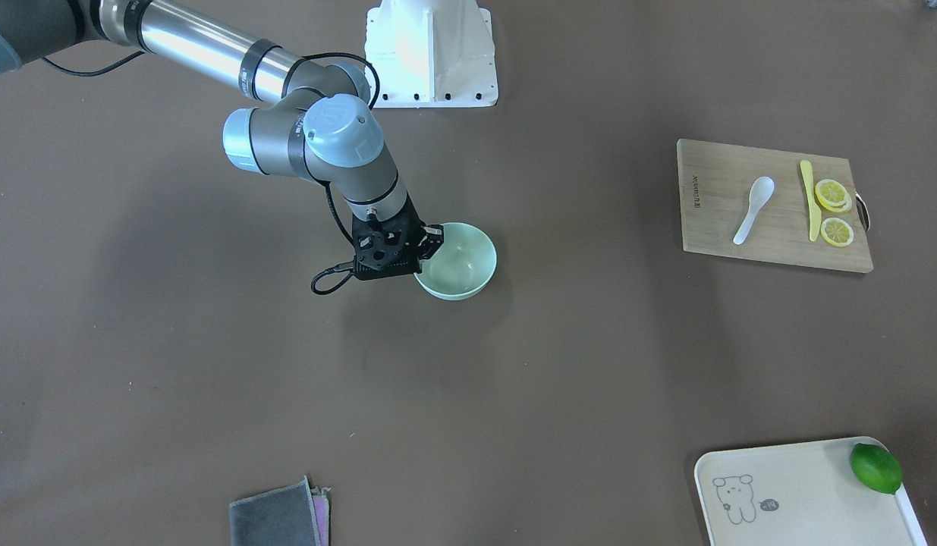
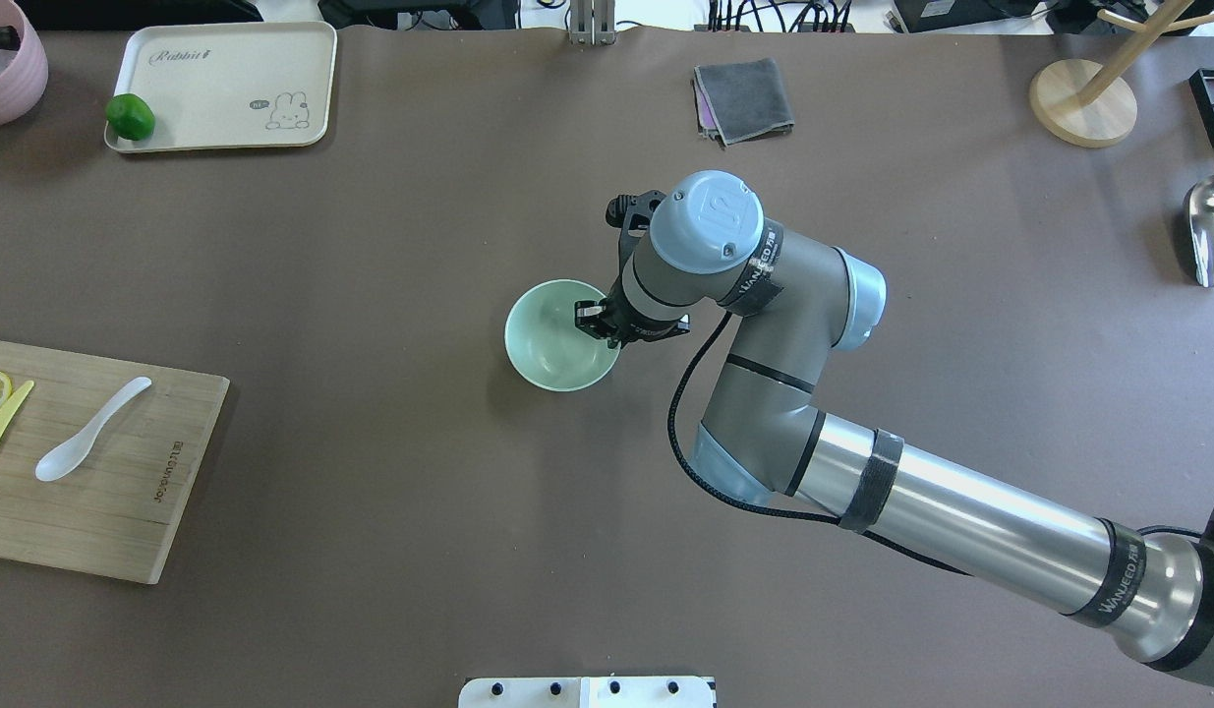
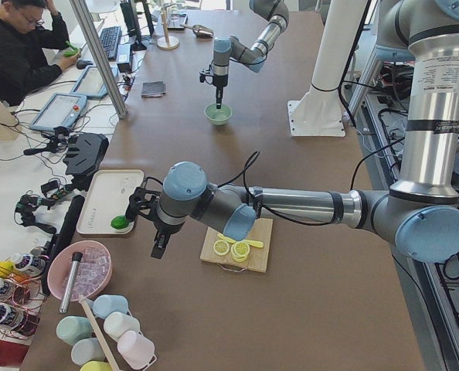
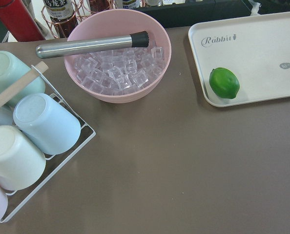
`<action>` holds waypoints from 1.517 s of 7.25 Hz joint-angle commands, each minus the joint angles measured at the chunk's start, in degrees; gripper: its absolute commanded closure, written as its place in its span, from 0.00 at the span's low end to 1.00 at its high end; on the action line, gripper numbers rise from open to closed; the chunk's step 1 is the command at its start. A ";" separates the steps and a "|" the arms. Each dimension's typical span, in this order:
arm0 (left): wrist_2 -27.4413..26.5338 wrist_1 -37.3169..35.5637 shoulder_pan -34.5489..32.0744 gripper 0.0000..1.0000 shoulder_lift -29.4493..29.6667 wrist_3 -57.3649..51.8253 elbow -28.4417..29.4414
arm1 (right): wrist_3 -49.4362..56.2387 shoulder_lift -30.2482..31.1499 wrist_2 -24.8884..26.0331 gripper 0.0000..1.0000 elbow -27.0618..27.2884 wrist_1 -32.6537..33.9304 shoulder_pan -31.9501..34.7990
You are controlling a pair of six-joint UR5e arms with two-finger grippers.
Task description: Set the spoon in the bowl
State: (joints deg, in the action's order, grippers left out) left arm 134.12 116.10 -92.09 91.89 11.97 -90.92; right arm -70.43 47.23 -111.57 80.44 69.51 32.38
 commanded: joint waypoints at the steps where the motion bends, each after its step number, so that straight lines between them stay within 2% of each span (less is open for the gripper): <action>1: 0.00 0.00 0.50 0.02 0.31 -0.02 0.13 | -0.76 0.14 -0.05 0.00 0.15 -0.16 0.22; 2: 0.09 0.00 1.72 0.02 0.75 0.59 -0.31 | -0.76 -0.03 -0.92 0.00 1.02 0.10 1.53; 3: 1.57 2.18 5.74 0.02 1.01 7.64 -1.79 | -0.32 0.23 -3.97 0.00 2.69 0.63 4.33; 4: 1.67 9.16 8.65 0.02 -1.42 9.71 -2.59 | 0.12 1.01 -9.31 0.00 3.57 0.54 8.27; 5: 1.67 15.06 12.42 0.02 -5.28 10.08 -4.07 | 0.99 2.41 -12.06 0.00 5.32 0.54 11.53; 6: 1.41 16.77 15.42 0.02 -7.66 10.17 -6.09 | 2.91 4.08 -14.87 0.00 6.30 0.54 14.34; 8: -0.51 21.60 20.09 0.02 -11.10 9.91 -8.30 | 6.35 6.90 -16.83 0.00 7.01 0.46 17.53; 10: -10.77 22.68 30.78 0.02 -12.52 12.96 -11.46 | 7.68 7.44 -16.48 0.00 6.92 0.46 17.63; 11: -15.94 22.85 36.83 0.02 -12.43 19.51 -13.13 | 7.68 7.61 -16.13 0.00 6.92 0.28 17.63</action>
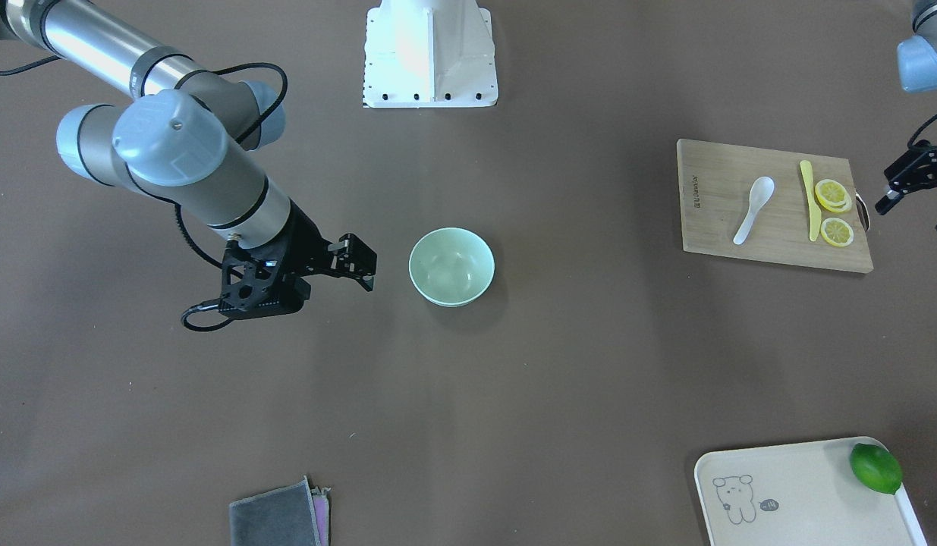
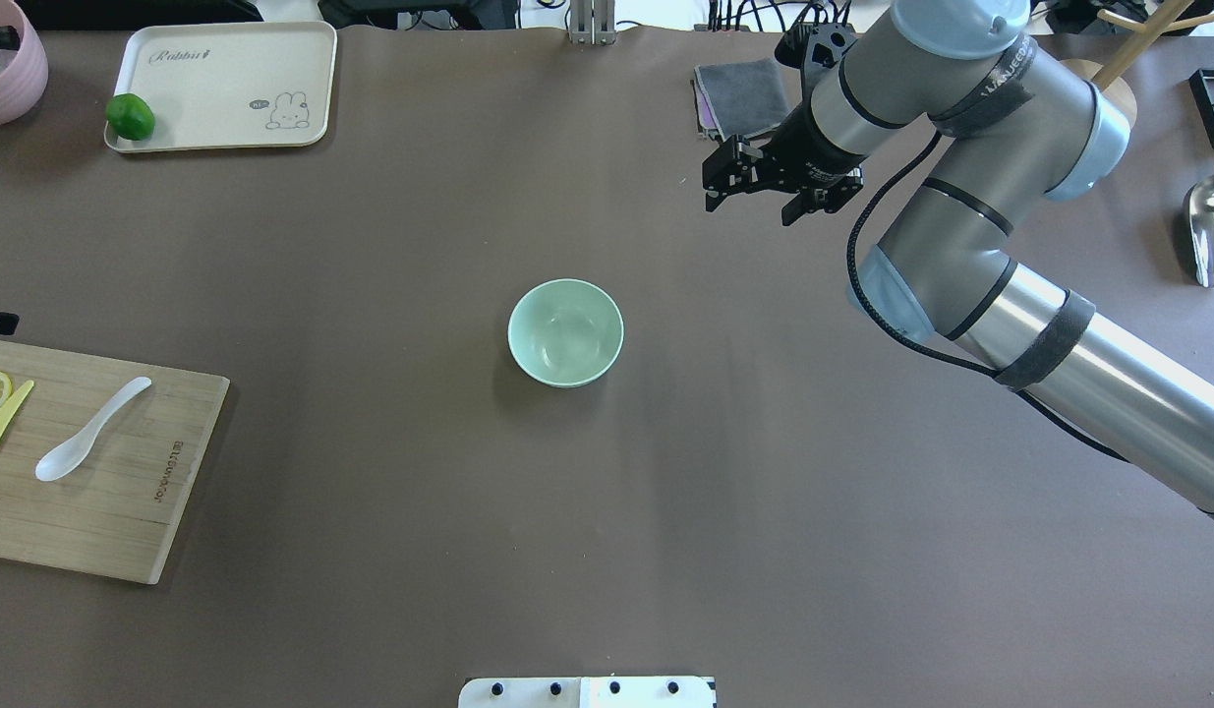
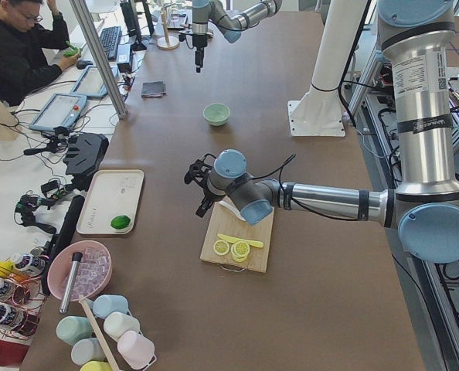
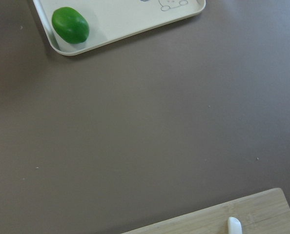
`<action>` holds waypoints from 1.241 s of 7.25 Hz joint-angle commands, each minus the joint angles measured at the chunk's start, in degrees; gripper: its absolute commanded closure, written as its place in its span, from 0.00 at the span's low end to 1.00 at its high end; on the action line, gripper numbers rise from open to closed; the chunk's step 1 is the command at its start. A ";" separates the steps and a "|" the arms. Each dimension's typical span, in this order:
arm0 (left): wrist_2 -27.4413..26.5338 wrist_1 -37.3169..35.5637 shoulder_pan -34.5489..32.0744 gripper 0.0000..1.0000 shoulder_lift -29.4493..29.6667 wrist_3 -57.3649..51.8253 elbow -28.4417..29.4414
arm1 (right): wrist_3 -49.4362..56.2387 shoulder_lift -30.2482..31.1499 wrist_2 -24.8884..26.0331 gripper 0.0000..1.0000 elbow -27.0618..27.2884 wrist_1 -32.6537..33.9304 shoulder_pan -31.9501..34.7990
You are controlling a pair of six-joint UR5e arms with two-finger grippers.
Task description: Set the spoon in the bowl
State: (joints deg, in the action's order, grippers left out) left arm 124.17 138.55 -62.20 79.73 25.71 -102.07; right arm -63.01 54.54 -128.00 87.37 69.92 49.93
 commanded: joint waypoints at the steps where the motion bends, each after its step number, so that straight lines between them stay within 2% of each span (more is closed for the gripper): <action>1: -11.18 0.50 12.58 0.02 -0.28 8.37 -1.99 | 0.25 1.44 0.03 0.00 0.08 -0.40 0.08; 2: -13.75 0.50 15.59 0.02 -0.19 8.65 -1.73 | 0.16 1.45 0.29 0.00 0.08 -0.40 0.08; 3: -14.04 0.50 16.40 0.02 0.16 8.57 -0.51 | -0.62 1.45 -0.14 0.00 0.95 -0.14 0.78; 6: -13.87 0.50 17.12 0.03 1.82 8.04 2.22 | 6.74 6.35 -7.59 0.00 1.39 0.13 8.15; 7: -13.78 0.58 17.12 0.03 1.83 8.04 2.40 | 7.02 6.37 -7.18 0.00 1.31 0.13 8.08; 9: -13.78 0.76 17.12 0.21 1.66 8.04 2.93 | 6.93 6.11 -6.92 0.00 1.48 0.13 7.73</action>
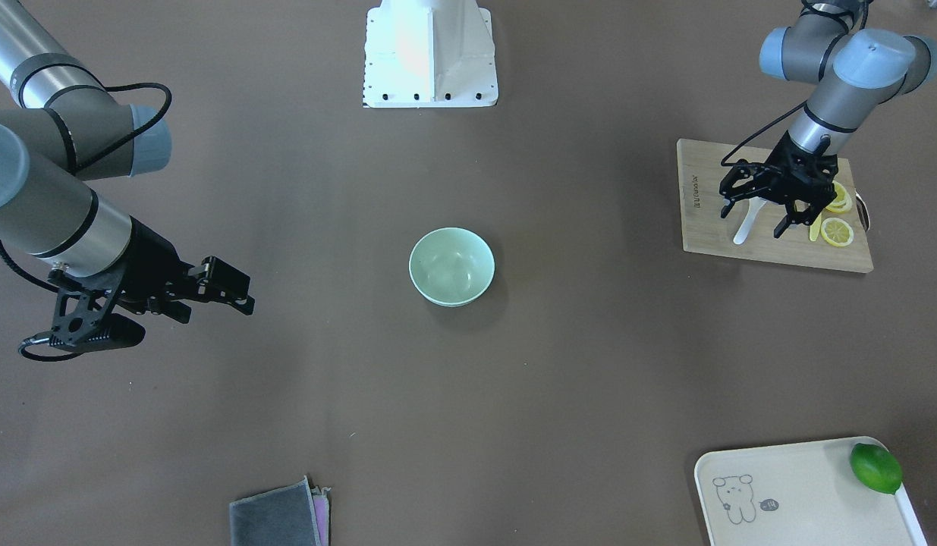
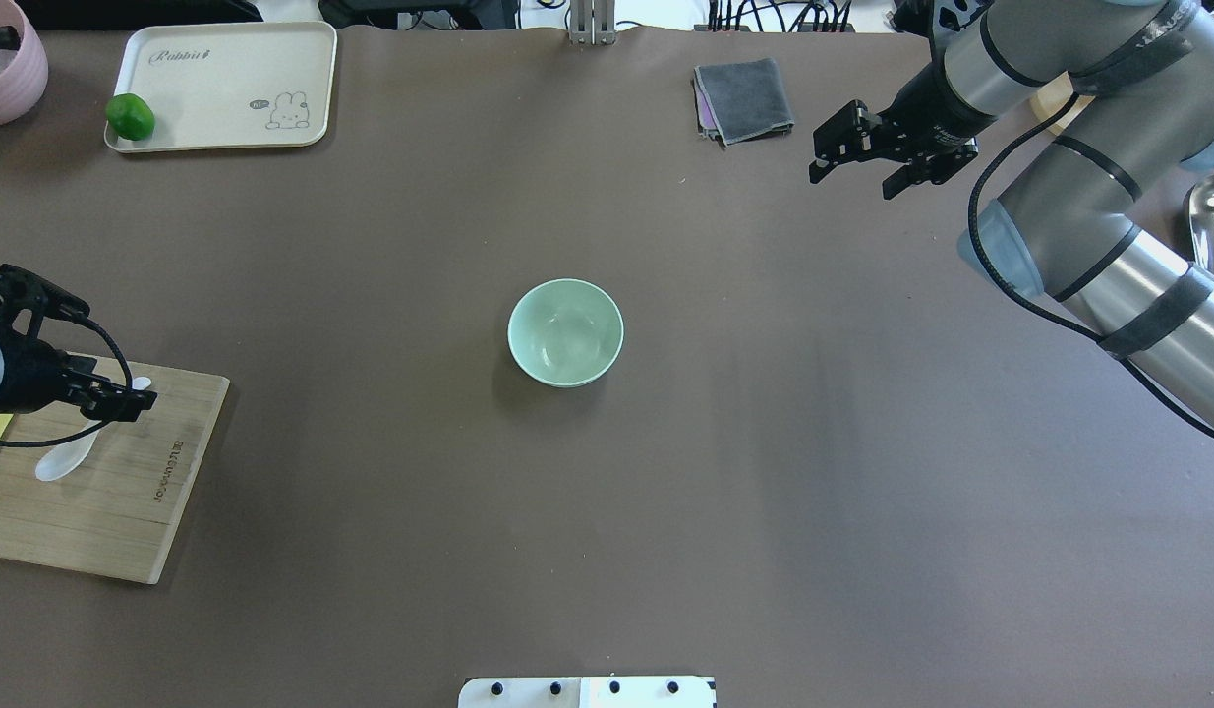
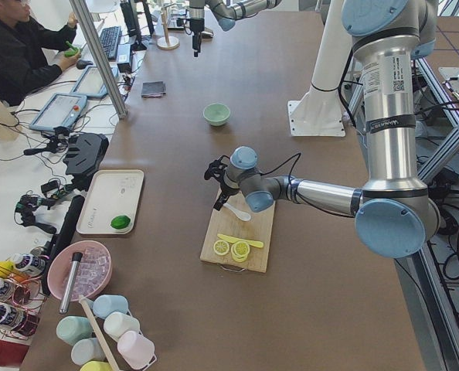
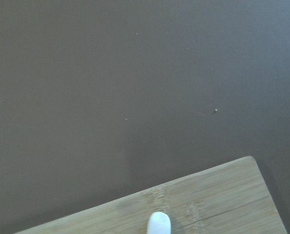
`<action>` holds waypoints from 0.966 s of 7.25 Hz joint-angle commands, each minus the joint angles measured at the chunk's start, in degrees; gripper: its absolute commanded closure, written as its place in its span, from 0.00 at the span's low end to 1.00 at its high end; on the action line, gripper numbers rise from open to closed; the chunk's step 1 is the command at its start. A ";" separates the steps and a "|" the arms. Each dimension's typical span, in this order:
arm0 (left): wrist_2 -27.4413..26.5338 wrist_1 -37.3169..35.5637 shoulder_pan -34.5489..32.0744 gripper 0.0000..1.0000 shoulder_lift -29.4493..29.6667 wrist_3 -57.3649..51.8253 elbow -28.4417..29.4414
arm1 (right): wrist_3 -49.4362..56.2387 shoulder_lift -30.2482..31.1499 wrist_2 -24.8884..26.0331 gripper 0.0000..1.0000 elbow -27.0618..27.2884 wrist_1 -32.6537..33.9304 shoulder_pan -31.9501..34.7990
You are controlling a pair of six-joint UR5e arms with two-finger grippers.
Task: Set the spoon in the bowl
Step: 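Lower the left gripper onto the white spoon on the bamboo board and grasp it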
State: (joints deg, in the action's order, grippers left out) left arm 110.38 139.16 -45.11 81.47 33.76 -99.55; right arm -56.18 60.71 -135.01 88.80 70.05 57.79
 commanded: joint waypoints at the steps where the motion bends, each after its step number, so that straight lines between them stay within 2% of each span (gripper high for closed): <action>1: 0.19 0.14 0.02 0.31 -0.17 -0.01 0.41 | 0.11 -0.15 0.10 0.00 0.06 0.00 -0.22; 7: 0.63 1.29 0.72 0.35 -1.31 0.07 0.50 | -0.24 -0.15 0.18 0.00 0.15 0.00 -0.23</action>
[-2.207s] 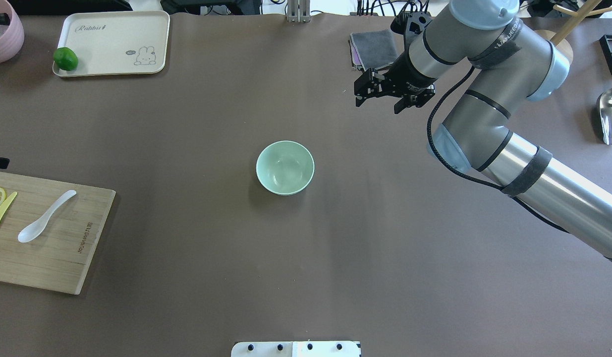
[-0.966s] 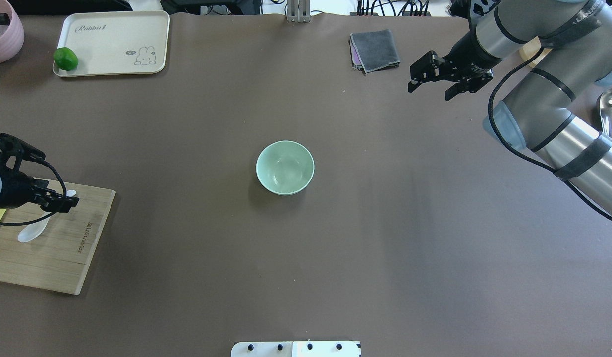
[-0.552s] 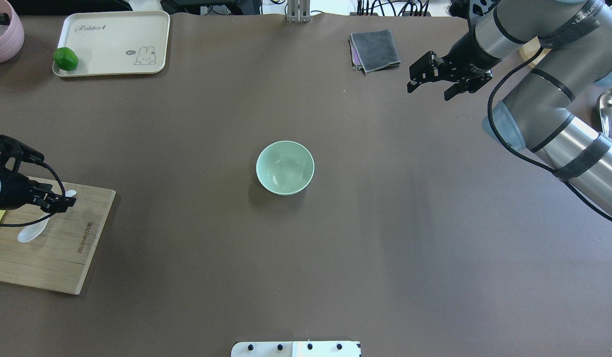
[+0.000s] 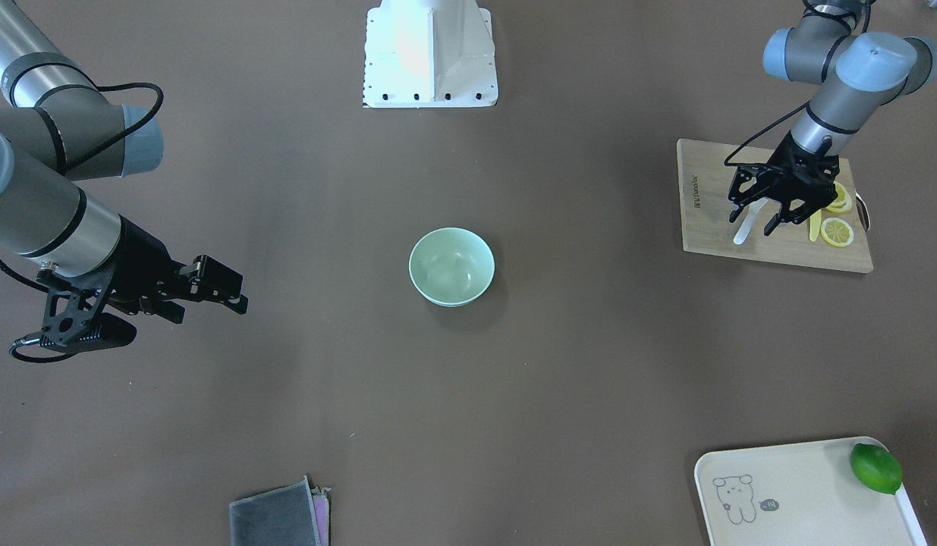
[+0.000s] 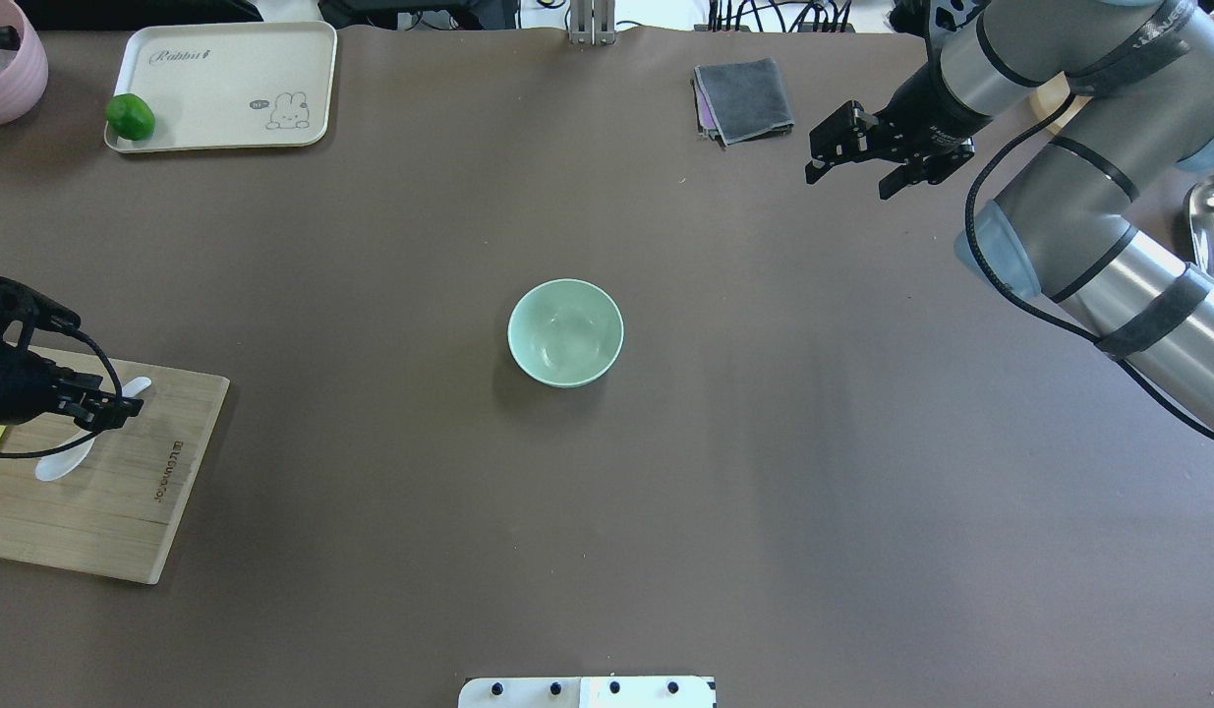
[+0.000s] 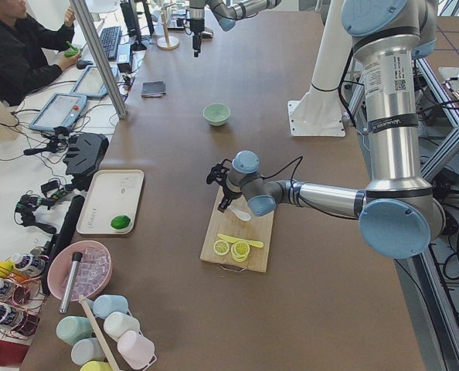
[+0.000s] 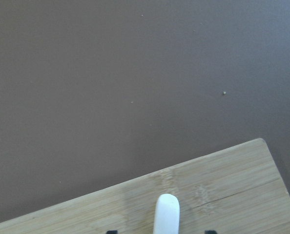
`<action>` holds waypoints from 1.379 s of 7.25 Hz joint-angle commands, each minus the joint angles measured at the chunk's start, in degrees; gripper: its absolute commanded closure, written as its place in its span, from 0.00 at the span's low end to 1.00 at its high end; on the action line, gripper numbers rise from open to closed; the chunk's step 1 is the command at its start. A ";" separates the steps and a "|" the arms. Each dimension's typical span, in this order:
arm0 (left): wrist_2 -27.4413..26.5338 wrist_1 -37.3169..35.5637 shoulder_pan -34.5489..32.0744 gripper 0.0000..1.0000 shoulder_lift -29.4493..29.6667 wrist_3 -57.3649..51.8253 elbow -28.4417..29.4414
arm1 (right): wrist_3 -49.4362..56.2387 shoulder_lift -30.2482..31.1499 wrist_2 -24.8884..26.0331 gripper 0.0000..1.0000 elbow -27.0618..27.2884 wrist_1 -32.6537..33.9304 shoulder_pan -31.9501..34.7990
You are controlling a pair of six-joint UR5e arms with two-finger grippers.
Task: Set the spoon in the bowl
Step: 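Lower the left gripper onto the white spoon on the bamboo board and grasp it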
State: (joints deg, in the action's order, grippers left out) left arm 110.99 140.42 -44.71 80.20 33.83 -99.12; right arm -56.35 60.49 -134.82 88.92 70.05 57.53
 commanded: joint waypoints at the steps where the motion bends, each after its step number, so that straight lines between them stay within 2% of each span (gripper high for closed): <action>1: -0.07 -0.06 0.49 0.38 -0.05 0.01 0.06 | -0.07 0.15 0.00 0.00 0.03 0.00 0.04; 2: 0.02 -0.06 0.50 0.52 -0.05 0.01 0.06 | -0.16 0.07 0.00 0.00 0.20 0.00 0.04; 3: -0.07 -0.06 0.50 0.60 -0.05 0.01 0.33 | -0.34 0.07 -0.09 0.00 0.21 0.00 0.04; 4: -0.07 0.03 0.50 0.64 -0.13 0.01 0.94 | -0.34 0.15 -0.26 0.00 0.29 0.00 0.13; 5: -0.07 0.03 0.50 0.79 -0.39 0.10 0.86 | -0.43 -0.02 -0.09 0.00 0.21 0.00 0.04; 6: -0.07 0.12 0.50 1.00 -1.01 0.10 0.42 | -0.51 -0.20 -0.17 0.00 0.21 0.00 -0.04; 7: 0.28 0.12 -0.11 1.00 -3.01 0.19 -2.02 | -0.51 -0.20 -0.44 0.00 0.21 0.00 -0.05; 8: 4.29 -0.06 -0.47 1.00 -5.03 0.19 -5.26 | -0.51 -0.20 -0.53 0.00 0.29 0.00 0.04; 9: 6.94 -0.32 -2.47 1.00 -4.62 0.54 -6.34 | -0.60 -0.28 -0.61 0.00 0.38 0.00 -0.04; 10: 7.14 -0.67 -2.93 1.00 -3.22 0.80 -6.70 | -0.60 0.24 -0.61 0.00 1.34 0.00 0.04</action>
State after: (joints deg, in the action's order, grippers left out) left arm 116.59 140.13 -46.54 76.09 34.30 -104.70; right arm -56.92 60.37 -135.39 89.49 70.05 57.52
